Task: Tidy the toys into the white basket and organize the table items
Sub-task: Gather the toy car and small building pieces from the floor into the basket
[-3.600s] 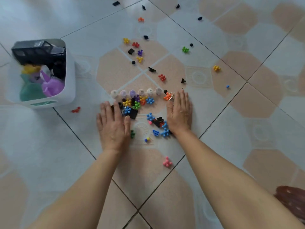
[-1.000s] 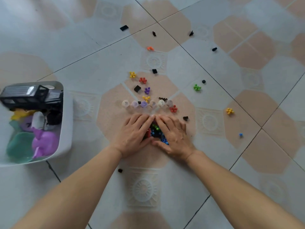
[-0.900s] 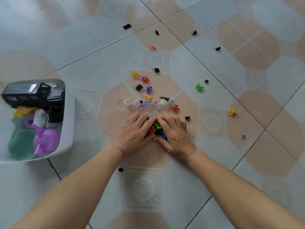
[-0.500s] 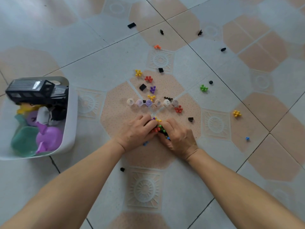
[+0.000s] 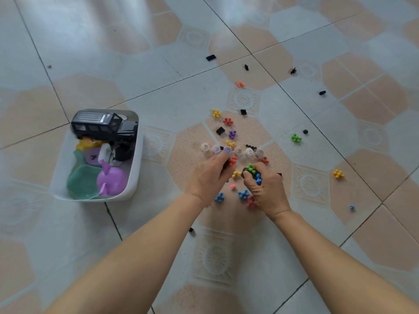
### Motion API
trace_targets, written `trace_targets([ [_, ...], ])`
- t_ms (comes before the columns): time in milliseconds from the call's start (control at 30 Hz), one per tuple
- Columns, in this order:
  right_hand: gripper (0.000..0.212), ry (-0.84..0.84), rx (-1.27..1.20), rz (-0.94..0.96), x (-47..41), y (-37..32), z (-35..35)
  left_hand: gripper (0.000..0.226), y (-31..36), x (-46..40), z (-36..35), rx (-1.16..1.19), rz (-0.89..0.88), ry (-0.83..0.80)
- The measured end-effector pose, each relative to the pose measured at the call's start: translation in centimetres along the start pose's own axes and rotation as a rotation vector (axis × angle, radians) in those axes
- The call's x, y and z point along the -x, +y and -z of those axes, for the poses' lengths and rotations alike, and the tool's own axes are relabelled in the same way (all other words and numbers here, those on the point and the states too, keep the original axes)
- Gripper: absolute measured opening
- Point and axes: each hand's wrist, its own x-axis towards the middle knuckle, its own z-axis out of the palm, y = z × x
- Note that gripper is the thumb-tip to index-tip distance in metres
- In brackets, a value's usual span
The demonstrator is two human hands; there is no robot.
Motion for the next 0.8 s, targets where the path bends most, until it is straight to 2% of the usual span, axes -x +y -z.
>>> trace_targets([
  [100,0.022,0.053,-0.200,-0.135,-0.6,-2.0,-0.5,0.023,1.2,0.1,1.3,0.179,0.216,0.098],
  [167,0.026,0.029,-0.370,-0.175,-1.3,-4.3,-1.3,0.024,1.6,0.2,2.7,0.256,0.297,0.205],
  [300,0.020,-0.104,-0.707,-0.258,-3.0,-10.3,-3.3,0.019,1.4,0.8,7.4,0.473,0.364,0.428],
  [367,0.019,-0.210,-0.788,-0.270,-3.9,-13.9,-4.7,0.019,0.7,1.6,10.8,0.464,0.357,0.526],
  [500,0.021,-0.383,-0.794,-0.261,-5.7,-19.5,-8.4,0.013,-1.8,3.8,17.0,0.455,0.401,0.724],
  [567,0.024,-0.457,-0.766,-0.233,-6.3,-21.8,-10.1,0.011,-4.0,4.9,19.1,0.374,0.450,0.790],
  [800,0.020,-0.544,-0.588,-0.229,-8.0,-25.7,-15.0,0.019,-9.4,6.6,20.1,0.228,0.583,0.756],
])
